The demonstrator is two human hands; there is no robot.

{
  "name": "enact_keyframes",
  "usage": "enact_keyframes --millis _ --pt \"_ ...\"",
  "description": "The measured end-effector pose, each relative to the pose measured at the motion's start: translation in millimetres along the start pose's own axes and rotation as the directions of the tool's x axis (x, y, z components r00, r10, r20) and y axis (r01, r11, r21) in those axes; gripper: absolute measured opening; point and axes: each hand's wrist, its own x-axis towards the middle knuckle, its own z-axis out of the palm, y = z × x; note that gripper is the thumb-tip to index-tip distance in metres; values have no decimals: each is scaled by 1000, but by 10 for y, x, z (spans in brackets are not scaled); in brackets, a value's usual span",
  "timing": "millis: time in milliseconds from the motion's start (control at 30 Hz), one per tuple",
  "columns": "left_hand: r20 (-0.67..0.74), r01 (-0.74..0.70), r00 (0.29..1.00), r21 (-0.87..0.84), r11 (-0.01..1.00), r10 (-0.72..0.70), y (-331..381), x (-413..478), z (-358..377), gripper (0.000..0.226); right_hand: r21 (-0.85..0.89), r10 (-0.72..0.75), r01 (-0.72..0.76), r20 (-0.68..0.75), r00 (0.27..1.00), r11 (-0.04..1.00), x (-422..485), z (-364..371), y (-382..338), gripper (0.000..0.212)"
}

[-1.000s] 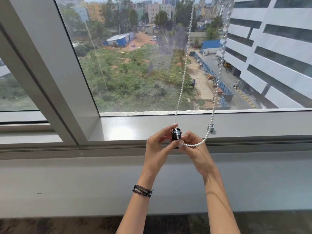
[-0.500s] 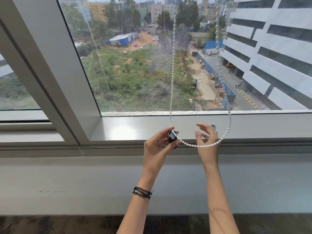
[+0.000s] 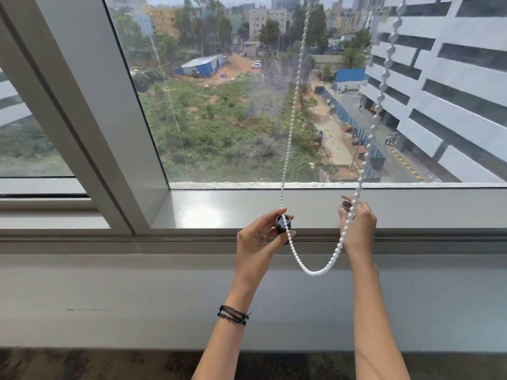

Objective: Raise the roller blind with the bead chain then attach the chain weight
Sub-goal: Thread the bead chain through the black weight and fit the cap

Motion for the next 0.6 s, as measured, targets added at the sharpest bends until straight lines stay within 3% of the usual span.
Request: enact_keyframes --millis 133,233,367,600 --pt "-4 -2 1000 12 1000 2 1 -4 -13 41 353 -169 148 29 985 924 -166 -162 -500 32" --pt "-3 -5 1000 25 1000 5 14 -6 -30 41 501 -303 212 107 947 839 -335 -228 -772 27" --pt "-5 -11 1000 36 999 12 60 -20 -45 44 563 -405 230 209 890 794 -462 -265 -939 30" --pt "-16 -31 999 40 999 31 112 -36 -55 46 518 -471 261 328 819 814 -508 -316 -982 40"
